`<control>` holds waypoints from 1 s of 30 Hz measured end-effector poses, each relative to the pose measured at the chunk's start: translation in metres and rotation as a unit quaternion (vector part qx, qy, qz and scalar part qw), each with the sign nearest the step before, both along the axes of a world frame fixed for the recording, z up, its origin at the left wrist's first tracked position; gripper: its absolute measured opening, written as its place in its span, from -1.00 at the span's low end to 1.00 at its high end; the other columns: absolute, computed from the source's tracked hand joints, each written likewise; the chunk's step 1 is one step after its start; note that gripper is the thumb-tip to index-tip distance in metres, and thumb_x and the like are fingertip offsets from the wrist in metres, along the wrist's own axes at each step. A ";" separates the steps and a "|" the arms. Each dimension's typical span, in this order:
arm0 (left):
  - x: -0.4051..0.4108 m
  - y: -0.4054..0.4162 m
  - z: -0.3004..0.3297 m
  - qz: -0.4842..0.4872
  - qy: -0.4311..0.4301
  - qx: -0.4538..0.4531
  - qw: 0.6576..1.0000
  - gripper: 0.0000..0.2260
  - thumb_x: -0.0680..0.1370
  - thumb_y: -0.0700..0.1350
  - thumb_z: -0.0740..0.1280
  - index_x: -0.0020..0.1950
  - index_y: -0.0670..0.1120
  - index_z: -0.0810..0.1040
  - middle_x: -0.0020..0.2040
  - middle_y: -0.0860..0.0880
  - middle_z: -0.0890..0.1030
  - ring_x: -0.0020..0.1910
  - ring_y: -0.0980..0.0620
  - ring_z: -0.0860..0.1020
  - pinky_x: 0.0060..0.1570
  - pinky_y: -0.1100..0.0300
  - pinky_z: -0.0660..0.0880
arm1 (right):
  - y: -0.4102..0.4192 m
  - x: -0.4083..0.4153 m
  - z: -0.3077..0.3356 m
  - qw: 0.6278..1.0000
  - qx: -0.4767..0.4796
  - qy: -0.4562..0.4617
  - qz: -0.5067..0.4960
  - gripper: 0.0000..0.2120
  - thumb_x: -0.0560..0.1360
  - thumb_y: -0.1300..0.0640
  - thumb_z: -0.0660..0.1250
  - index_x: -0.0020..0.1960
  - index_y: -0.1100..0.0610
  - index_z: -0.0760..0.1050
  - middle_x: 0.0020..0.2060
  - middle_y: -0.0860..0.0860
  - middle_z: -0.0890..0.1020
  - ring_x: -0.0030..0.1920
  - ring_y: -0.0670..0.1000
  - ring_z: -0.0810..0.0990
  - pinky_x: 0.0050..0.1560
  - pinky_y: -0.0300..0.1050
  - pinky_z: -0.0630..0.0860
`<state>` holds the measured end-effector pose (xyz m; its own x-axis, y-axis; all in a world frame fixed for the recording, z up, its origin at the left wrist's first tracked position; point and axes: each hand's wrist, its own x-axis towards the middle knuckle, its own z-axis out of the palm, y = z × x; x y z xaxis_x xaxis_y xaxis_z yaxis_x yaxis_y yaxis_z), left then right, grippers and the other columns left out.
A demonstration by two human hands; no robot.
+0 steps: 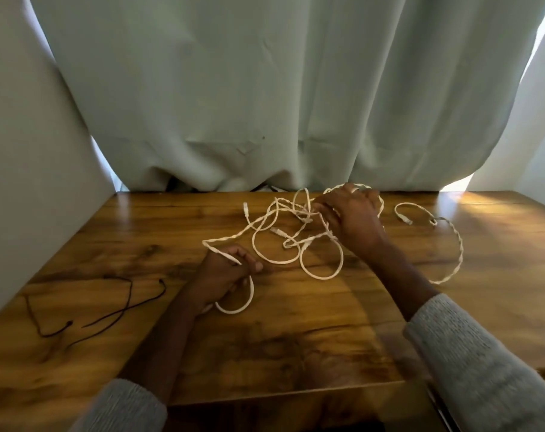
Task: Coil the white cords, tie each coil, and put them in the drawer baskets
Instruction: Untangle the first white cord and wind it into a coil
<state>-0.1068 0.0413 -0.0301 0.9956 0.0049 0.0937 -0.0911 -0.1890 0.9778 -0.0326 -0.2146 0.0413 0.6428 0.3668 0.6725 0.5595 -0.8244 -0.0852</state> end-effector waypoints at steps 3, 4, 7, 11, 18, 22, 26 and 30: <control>0.002 0.002 0.000 0.011 0.009 -0.014 1.000 -0.84 0.45 -0.17 0.53 -0.10 -0.21 0.62 -0.45 -0.07 0.56 -0.55 0.07 0.39 -0.56 0.29 0.28 | -0.020 -0.020 -0.003 0.999 0.011 -0.018 0.035 -0.81 0.59 -0.03 0.28 -0.01 -0.02 0.65 -0.15 -0.07 0.68 -0.02 0.05 0.59 0.10 -0.02 0.19; 0.002 0.002 0.000 0.010 0.005 -0.015 1.000 -0.84 0.45 -0.17 0.52 -0.10 -0.22 0.62 -0.46 -0.07 0.56 -0.55 0.07 0.40 -0.56 0.28 0.28 | -0.027 -0.027 -0.007 0.999 -0.037 0.011 0.017 -0.81 0.57 -0.06 0.28 0.00 -0.05 0.65 -0.14 -0.09 0.68 0.01 0.04 0.60 0.15 0.07 0.22; 0.002 0.001 0.000 0.000 -0.017 -0.009 1.000 -0.86 0.47 -0.16 0.50 -0.13 -0.22 0.62 -0.45 -0.08 0.56 -0.55 0.07 0.42 -0.57 0.28 0.28 | -0.032 -0.038 -0.011 0.960 -0.216 0.143 -0.106 -0.81 0.53 -0.12 0.31 0.10 -0.14 0.62 0.19 -0.12 0.61 0.31 0.03 0.50 0.36 0.29 0.11; -0.003 -0.005 0.004 -0.007 -0.030 0.047 0.998 -0.84 0.50 -0.05 0.47 -0.23 -0.08 0.64 -0.43 -0.01 0.60 -0.51 0.13 0.50 -0.51 0.31 0.34 | 0.015 -0.051 -0.019 0.976 -0.193 0.097 0.008 -0.52 0.49 -0.11 0.36 0.39 -0.20 0.42 0.55 -0.09 0.28 0.47 0.05 0.38 0.47 0.39 0.09; -0.001 0.012 0.005 0.105 0.095 -0.298 0.944 -0.63 0.67 -0.04 0.13 -0.23 -0.13 0.56 -0.47 -0.04 0.48 -0.61 0.12 0.38 -0.61 0.33 0.27 | 0.086 -0.037 -0.052 0.941 -0.182 0.154 0.241 -0.46 0.43 0.02 0.33 0.42 -0.15 0.43 0.63 -0.10 0.02 0.57 0.02 0.19 0.53 0.24 0.01; 0.017 0.023 0.003 0.116 0.084 -0.460 0.876 -0.70 0.67 -0.04 0.12 -0.23 -0.08 0.42 -0.47 0.01 0.39 -0.65 0.14 0.18 -0.65 0.31 0.12 | 0.083 -0.016 -0.055 0.941 -0.196 0.138 0.238 -0.68 0.58 -0.12 0.21 0.20 -0.04 0.60 0.56 -0.04 0.29 0.52 0.00 0.29 0.48 0.35 0.17; 0.034 0.027 0.022 0.123 0.033 -0.498 0.858 -0.71 0.68 -0.04 0.13 -0.18 -0.11 0.43 -0.42 0.00 0.42 -0.61 0.14 0.22 -0.62 0.29 0.19 | 0.071 -0.007 -0.054 0.954 -0.147 0.090 0.245 -0.66 0.59 -0.19 0.22 0.20 0.00 0.55 0.42 0.00 0.50 0.49 -0.03 0.36 0.56 0.19 0.09; 0.046 0.026 0.040 0.125 -0.080 -0.216 0.965 -0.62 0.69 0.05 0.08 -0.13 -0.14 0.52 -0.31 -0.07 0.57 -0.46 0.05 0.48 -0.47 0.22 0.41 | 0.076 0.003 -0.041 0.969 -0.069 0.020 0.237 -0.72 0.67 -0.05 0.13 0.08 0.08 0.54 0.04 0.02 0.64 0.12 0.00 0.58 0.44 0.07 0.31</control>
